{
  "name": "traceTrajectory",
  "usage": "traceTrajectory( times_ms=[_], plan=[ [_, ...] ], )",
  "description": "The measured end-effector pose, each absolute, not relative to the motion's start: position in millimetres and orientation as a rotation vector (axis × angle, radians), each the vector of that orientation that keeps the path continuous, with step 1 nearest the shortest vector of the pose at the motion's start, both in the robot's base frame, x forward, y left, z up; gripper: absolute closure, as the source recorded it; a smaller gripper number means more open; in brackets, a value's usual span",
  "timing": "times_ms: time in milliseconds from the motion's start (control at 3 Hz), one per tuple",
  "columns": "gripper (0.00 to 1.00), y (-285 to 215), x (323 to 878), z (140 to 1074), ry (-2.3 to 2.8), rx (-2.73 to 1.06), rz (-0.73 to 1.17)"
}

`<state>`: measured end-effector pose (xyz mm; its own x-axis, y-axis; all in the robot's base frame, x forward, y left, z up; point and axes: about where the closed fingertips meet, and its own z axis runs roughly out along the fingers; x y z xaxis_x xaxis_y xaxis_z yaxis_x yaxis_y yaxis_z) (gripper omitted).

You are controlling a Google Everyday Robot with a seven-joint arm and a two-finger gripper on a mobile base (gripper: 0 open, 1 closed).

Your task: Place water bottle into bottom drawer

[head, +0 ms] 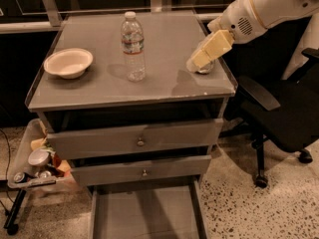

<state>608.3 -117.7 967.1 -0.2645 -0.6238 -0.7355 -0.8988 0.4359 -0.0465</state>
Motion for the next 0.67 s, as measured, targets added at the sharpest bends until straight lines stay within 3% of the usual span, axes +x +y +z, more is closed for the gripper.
traceTrajectory(
  times_ms=[667],
  plan=[
    [0.00,-40,654,952,1.849,-1.353,0.693]
  ],
)
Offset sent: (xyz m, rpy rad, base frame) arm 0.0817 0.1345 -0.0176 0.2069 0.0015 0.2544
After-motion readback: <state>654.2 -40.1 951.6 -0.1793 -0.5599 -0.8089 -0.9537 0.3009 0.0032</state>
